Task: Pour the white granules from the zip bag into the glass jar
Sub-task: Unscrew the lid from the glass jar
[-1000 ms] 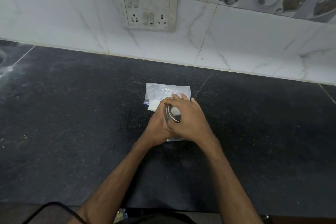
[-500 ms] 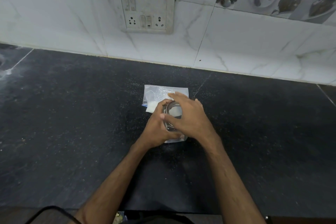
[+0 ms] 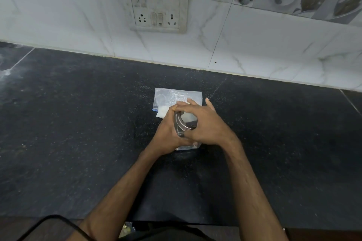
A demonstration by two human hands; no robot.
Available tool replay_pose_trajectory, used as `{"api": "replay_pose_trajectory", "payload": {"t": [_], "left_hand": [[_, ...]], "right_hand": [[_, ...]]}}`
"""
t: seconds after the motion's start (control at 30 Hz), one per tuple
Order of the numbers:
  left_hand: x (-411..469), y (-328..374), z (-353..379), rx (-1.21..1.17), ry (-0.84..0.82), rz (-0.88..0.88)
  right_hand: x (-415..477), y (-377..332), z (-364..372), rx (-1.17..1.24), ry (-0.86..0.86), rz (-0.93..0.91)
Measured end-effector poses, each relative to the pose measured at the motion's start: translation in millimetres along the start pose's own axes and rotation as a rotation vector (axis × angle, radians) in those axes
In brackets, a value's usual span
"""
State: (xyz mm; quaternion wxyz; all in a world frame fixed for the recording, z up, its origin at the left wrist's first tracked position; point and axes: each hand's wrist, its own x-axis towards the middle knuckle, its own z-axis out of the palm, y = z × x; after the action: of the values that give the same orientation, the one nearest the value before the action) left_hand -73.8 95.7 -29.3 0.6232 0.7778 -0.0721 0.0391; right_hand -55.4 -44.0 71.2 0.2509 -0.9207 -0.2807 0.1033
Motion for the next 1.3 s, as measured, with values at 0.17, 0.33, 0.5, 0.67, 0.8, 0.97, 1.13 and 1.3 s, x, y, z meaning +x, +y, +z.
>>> {"api": "replay_pose_trajectory", "payload": {"t": [0.17, 0.33, 0.5, 0.67, 0.8, 0.97, 1.13, 1.3], "left_hand": [[-2, 3, 0, -0.004, -0.005, -0.019], [0, 0, 0, 0.005, -0.006, -0.017], [-1, 0, 0, -0.018, -0.023, -0.059], [1, -2, 0, -0.009, -0.015, -0.037], [-1, -2, -1, -0.018, -0.028, -0.043], [0, 0, -1, -0.005, -0.015, -0.040], [-1, -3, -1, -0.014, -0.037, -0.063], [1, -3, -1, -0.004, -0.020, 0.000]], "right_hand": [[-5, 0, 16, -0.040, 0.256, 0.072], [2, -5, 0, 0.026, 0.026, -0.018], [-4, 3, 7, -0.103, 0.276, 0.077], [0, -1, -1, -0.029, 0.031, 0.022], [-2, -5, 9, -0.105, 0.239, 0.115], [0, -3, 2, -0.018, 0.067, 0.016], [-2, -5, 0, -0.077, 0.170, 0.112], [-6, -12, -2, -0.097, -0.005, 0.052]]}}
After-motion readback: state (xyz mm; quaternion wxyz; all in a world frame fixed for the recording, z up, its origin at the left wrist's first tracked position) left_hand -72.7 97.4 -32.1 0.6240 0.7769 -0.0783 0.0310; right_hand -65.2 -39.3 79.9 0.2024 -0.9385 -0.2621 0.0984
